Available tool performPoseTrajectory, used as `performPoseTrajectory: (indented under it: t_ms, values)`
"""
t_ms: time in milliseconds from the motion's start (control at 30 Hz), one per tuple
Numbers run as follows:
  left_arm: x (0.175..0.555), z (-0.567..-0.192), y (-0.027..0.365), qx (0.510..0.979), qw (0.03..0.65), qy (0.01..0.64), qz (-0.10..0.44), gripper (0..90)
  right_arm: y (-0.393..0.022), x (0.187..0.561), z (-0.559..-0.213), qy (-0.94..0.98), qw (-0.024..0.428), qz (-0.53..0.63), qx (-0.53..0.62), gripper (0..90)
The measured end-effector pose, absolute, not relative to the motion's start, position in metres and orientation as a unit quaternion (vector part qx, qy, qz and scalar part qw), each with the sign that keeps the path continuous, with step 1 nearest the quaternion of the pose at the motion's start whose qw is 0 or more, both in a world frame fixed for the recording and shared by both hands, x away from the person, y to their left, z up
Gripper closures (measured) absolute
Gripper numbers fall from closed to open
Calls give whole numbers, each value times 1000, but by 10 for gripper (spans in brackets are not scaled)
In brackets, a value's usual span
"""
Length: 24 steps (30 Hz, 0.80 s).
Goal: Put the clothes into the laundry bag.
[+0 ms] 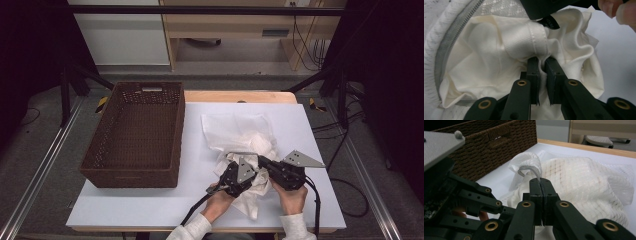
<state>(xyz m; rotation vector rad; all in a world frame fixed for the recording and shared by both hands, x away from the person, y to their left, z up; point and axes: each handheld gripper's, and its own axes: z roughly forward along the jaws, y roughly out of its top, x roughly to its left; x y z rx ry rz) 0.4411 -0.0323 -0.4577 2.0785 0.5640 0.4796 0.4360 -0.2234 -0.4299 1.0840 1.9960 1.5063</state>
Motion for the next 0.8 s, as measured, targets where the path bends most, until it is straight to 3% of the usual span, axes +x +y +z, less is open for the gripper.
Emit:
performPoseTrajectory:
  t_ms: [33,67,167,267,467,667,800]
  values:
    - [437,-453,-28,841,445,230,204,766,-224,436,-430,716,207,541,389,894]
    - [436,-450,-26,842,441,232,207,654,-224,436,-430,716,208,540,389,894]
    - [432,-436,-9,842,445,233,197,467,-225,435,-429,714,210,542,390,894]
    - [426,-422,11,838,453,230,200,387,-226,435,-429,714,210,542,390,894]
    - [432,-410,49,819,456,261,232,387,-226,435,-429,715,210,540,390,893]
    - [470,-459,54,840,385,322,205,448,-225,435,-429,716,209,540,391,893]
    - [482,-481,50,855,360,330,175,457,-225,435,-429,716,207,540,391,893]
